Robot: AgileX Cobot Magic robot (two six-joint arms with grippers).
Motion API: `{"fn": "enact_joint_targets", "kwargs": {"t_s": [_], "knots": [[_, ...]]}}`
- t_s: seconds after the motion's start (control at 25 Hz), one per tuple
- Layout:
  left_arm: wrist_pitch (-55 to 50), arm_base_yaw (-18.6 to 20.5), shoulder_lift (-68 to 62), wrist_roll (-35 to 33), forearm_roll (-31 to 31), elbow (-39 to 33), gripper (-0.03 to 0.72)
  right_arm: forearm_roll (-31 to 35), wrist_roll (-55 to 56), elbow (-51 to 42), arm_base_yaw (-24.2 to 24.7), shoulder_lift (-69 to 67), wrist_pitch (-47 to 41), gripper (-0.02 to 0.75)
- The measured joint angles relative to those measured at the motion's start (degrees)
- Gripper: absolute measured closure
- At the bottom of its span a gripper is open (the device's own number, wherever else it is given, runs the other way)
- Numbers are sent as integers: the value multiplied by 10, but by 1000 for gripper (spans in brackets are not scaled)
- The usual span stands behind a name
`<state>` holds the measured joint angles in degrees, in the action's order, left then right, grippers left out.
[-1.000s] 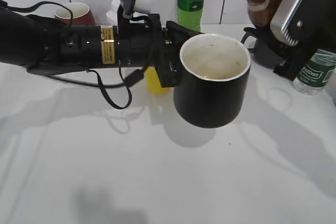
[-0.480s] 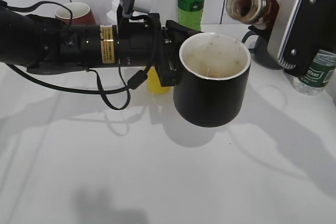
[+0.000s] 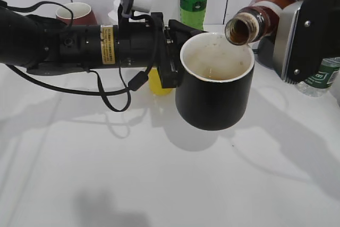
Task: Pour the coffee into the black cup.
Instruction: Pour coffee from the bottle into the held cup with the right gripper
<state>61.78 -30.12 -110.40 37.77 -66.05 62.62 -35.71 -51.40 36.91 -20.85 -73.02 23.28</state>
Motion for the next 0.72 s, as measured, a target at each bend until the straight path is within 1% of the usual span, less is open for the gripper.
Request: {"fn": "enact_joint_targets", "kwargs": {"t_s": [0.24, 0.4, 0.72], "knots": [[0, 0, 0, 10, -6, 1, 634, -1, -18, 0, 0, -4, 0, 202], [0, 0, 0, 24, -25, 1, 635, -1, -31, 0, 0, -4, 0, 202], [9, 0, 0, 28, -50, 1, 635, -2, -40, 0, 0, -4, 0, 202]]}}
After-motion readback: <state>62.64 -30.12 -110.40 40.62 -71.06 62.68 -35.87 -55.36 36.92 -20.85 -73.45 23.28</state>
